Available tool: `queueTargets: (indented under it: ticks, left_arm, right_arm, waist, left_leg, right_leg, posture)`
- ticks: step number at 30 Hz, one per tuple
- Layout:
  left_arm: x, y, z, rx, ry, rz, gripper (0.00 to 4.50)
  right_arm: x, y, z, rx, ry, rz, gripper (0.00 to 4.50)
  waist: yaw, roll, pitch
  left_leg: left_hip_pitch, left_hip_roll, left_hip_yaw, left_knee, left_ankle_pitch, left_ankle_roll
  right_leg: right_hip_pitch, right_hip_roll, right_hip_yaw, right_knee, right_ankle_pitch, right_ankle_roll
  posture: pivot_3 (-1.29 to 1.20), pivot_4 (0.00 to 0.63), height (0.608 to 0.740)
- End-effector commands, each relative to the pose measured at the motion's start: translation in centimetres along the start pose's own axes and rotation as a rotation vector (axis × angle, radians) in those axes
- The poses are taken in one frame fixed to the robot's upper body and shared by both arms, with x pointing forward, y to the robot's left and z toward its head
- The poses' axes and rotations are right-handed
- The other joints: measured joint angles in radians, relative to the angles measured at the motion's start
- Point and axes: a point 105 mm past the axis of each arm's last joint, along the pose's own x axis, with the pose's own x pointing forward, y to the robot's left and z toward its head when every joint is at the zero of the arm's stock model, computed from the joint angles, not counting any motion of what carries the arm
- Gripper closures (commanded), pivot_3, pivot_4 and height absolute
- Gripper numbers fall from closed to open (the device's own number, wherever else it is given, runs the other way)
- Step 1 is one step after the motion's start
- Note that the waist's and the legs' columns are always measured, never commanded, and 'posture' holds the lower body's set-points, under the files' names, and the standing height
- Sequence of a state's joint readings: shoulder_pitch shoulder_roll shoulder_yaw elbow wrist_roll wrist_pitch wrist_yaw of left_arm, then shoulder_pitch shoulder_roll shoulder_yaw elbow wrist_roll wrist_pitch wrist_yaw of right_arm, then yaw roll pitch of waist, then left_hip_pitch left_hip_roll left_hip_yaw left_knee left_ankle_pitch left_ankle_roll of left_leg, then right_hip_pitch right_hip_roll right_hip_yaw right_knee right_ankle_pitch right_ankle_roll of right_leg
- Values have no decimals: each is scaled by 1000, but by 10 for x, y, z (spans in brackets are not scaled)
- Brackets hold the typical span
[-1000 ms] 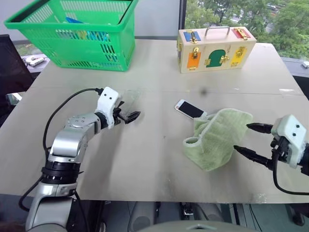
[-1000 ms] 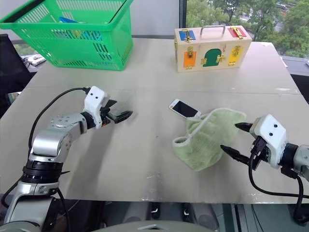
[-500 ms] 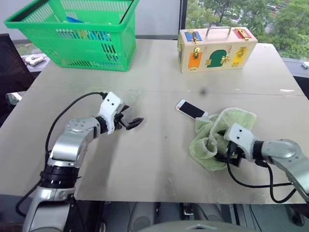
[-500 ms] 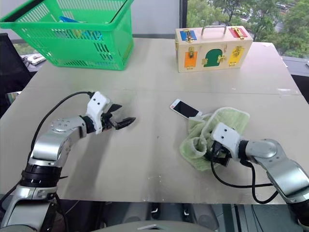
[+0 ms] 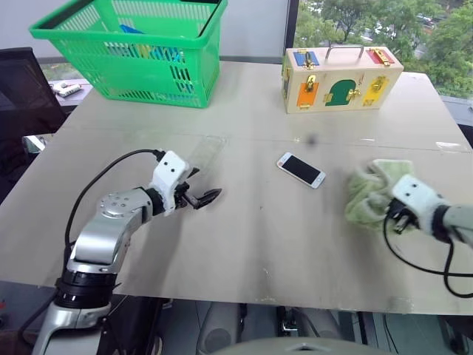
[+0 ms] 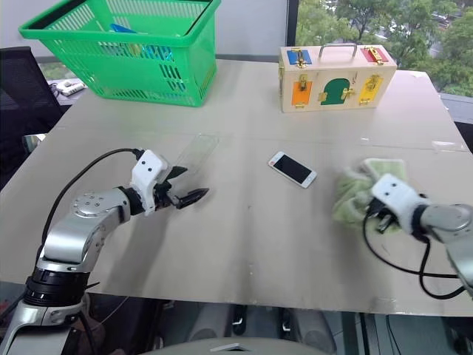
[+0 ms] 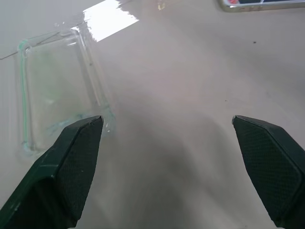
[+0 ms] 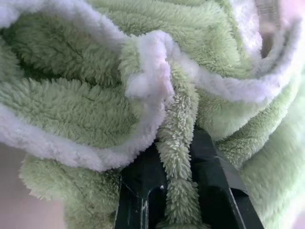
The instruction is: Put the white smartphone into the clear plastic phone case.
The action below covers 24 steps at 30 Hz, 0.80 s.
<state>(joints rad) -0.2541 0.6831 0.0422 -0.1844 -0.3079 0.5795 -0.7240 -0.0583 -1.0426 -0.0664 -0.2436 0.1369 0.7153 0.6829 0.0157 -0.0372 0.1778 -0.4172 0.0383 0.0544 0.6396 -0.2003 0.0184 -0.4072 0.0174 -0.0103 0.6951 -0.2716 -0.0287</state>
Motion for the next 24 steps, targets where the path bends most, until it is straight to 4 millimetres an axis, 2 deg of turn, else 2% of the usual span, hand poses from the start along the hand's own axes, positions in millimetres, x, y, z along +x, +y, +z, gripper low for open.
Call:
queueTargets:
  ticks: [1,4,7,8,11,13,16,20,24]
  left_arm:
    - [0,-1,16,20,-69,-15,0]
    - [3,-4,20,17,-93,-42,0]
    - [5,-5,20,22,-96,-48,0]
    - [5,-5,20,25,-98,-51,0]
    - [6,-5,21,27,-102,-54,0]
    - [7,-5,21,27,-104,-54,0]
    - [8,-5,21,27,-106,-56,0]
    - [10,-8,20,15,-98,-82,0]
    - [10,1,18,12,-86,-78,0]
  right_arm:
    - [-15,-41,4,-6,-17,-168,4473]
    - [-15,-31,11,67,-92,-78,4473]
    - [-17,-31,7,100,-105,-64,4473]
    - [-19,-33,8,116,-120,-70,3565]
    - [-31,-40,9,129,-135,-98,2348]
    - [-41,-44,6,124,-123,-114,1329]
    - [-57,-52,2,137,-117,-157,146]
    - [-75,-54,12,243,-241,-133,146]
    - [-97,-30,51,311,-541,50,146]
  waist:
    - [-3,0,0]
    - [-8,0,0]
    - [-11,1,0]
    - [-11,1,0]
    - [-10,1,0]
    - [-8,1,0]
    - [-2,1,0]
    - [-6,1,0]
    - [-9,1,0]
  left_leg:
    - [0,0,0,0,0,0]
    - [0,1,0,-2,0,0]
    - [1,2,0,-4,0,0]
    - [1,2,0,-4,0,0]
    - [0,2,1,-3,0,0]
    - [0,1,1,-3,0,0]
    - [0,1,1,-3,0,0]
    - [0,1,1,-3,0,0]
    - [1,2,0,-3,0,0]
  right_leg:
    - [0,0,0,0,0,0]
    - [-1,1,0,0,0,0]
    - [-1,3,0,0,0,0]
    - [-1,3,0,0,0,0]
    - [-1,2,1,0,0,0]
    - [-1,2,1,0,0,0]
    - [-1,2,1,0,0,0]
    - [-1,2,1,0,0,0]
    - [-1,3,0,0,0,0]
  posture:
    - [0,150,740]
    - [0,150,740]
    - [0,150,740]
    - [0,150,740]
    - [0,150,740]
    - [0,150,740]
    - [0,150,740]
    - [0,150,740]
    - [0,150,740]
